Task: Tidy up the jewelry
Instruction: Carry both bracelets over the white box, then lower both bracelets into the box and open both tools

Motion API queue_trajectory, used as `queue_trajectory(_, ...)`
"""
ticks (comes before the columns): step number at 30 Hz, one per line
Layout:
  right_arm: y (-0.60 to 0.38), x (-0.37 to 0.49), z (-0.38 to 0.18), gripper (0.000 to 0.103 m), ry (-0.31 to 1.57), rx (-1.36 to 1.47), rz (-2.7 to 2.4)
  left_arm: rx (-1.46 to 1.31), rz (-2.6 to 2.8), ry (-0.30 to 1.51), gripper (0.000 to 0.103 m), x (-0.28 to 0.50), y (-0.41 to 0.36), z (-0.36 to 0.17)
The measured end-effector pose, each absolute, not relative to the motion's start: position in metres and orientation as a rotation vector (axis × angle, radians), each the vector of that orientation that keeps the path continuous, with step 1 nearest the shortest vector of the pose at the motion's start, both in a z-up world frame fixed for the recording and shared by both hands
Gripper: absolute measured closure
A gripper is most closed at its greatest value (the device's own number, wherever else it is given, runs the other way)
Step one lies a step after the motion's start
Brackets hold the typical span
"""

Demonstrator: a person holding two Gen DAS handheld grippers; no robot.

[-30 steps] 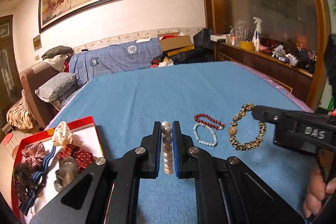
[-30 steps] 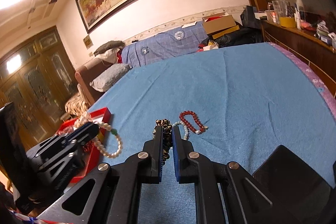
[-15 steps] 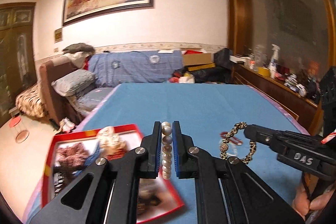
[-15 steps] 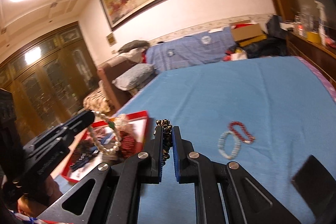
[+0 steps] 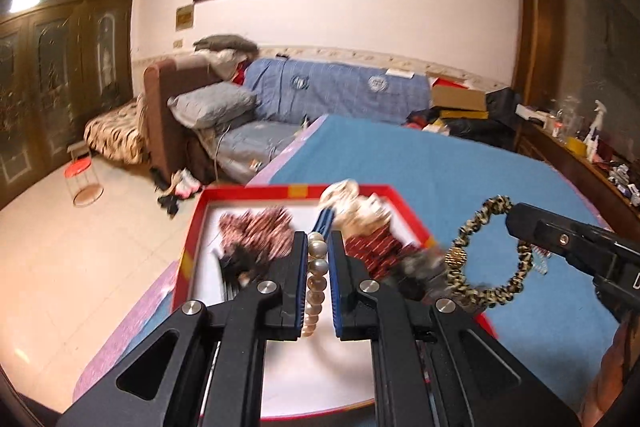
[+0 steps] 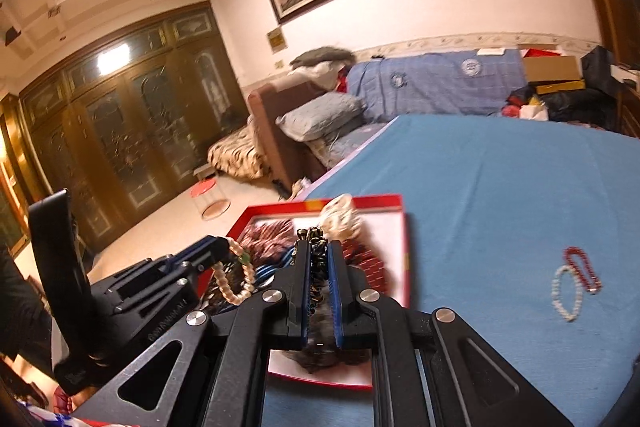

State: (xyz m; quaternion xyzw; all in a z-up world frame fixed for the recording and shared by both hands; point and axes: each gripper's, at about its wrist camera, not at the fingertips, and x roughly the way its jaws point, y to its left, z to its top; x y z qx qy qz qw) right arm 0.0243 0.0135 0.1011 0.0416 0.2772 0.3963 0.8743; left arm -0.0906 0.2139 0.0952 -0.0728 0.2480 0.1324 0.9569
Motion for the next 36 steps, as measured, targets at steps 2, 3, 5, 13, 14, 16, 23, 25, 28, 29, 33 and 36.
queue_trajectory(2, 0.026, 0.027, 0.093, 0.094, 0.596, 0.071, 0.837, -0.156, 0.277, 0.522, 0.093, -0.091, 0.220, 0.087)
queue_trajectory(3, 0.032, 0.029, 0.090, 0.094, 0.601, 0.063, 0.839, -0.160, 0.280, 0.530, 0.093, -0.091, 0.222, 0.084)
queue_trajectory(5, 0.045, 0.030, 0.081, 0.093, 0.615, 0.042, 0.840, -0.165, 0.285, 0.545, 0.093, -0.092, 0.224, 0.078)
queue_trajectory(13, 0.072, 0.042, 0.050, 0.093, 0.669, -0.025, 0.835, -0.163, 0.293, 0.586, 0.093, -0.082, 0.222, 0.063)
queue_trajectory(14, 0.073, 0.043, 0.046, 0.093, 0.676, -0.028, 0.834, -0.163, 0.295, 0.593, 0.093, -0.075, 0.222, 0.063)
queue_trajectory(16, 0.074, 0.044, 0.044, 0.093, 0.686, -0.030, 0.834, -0.163, 0.294, 0.609, 0.093, -0.071, 0.222, 0.060)
queue_trajectory(23, 0.082, 0.043, 0.033, 0.093, 0.712, -0.040, 0.837, -0.148, 0.303, 0.620, 0.093, -0.067, 0.220, 0.056)
queue_trajectory(25, 0.082, 0.042, 0.032, 0.093, 0.716, -0.043, 0.833, -0.149, 0.305, 0.621, 0.093, -0.066, 0.220, 0.056)
queue_trajectory(28, 0.079, 0.044, 0.030, 0.093, 0.723, -0.035, 0.824, -0.150, 0.309, 0.623, 0.093, -0.063, 0.219, 0.056)
queue_trajectory(29, 0.078, 0.045, 0.029, 0.093, 0.726, -0.033, 0.816, -0.149, 0.310, 0.625, 0.093, -0.063, 0.219, 0.056)
queue_trajectory(33, 0.077, 0.049, 0.026, 0.093, 0.736, -0.028, 0.794, -0.151, 0.317, 0.628, 0.093, -0.062, 0.220, 0.055)
queue_trajectory(36, 0.077, 0.049, 0.025, 0.093, 0.746, -0.031, 0.791, -0.153, 0.319, 0.633, 0.093, -0.062, 0.220, 0.054)
